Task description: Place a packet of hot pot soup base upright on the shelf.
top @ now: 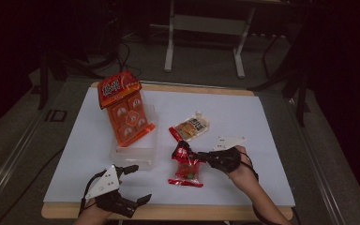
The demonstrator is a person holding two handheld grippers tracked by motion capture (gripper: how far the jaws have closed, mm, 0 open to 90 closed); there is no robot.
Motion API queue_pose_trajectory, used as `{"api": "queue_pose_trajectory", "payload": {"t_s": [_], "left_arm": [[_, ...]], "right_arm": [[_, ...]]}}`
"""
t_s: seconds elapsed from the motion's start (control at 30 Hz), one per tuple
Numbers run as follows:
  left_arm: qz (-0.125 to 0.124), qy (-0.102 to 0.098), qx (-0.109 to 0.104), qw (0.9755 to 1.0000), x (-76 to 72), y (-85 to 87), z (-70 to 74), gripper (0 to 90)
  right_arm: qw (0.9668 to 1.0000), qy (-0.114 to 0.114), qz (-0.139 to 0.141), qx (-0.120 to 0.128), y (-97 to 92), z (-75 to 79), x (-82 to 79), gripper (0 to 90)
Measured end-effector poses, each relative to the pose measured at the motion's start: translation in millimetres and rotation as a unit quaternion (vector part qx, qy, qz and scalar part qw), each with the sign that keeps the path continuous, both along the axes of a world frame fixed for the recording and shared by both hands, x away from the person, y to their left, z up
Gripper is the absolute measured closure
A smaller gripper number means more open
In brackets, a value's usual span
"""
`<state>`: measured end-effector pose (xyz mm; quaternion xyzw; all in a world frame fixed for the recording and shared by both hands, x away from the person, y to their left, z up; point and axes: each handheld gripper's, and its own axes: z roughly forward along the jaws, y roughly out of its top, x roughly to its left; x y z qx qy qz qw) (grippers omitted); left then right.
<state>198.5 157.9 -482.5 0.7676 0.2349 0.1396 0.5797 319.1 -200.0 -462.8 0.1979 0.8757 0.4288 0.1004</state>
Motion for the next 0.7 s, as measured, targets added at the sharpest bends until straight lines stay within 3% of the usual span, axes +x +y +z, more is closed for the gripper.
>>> {"api": "queue_pose_trajectory", "payload": {"t_s": [0.4, 0.7], "left_arm": [[0.001, 0.001, -0.009, 1.0000, 8.7, -5.7, 15.4, 5.0], [-0.014, -0.012, 0.002, 0.9998, 25.7, -22.8, 31.4, 5.4]], "right_arm": [[0.9990, -0.029, 0.014, 0.032, -4.8, 25.6, -20.3, 89.5], [0.9980, -0.046, 0.024, 0.037, -5.5, 34.6, -31.8, 89.4]]}}
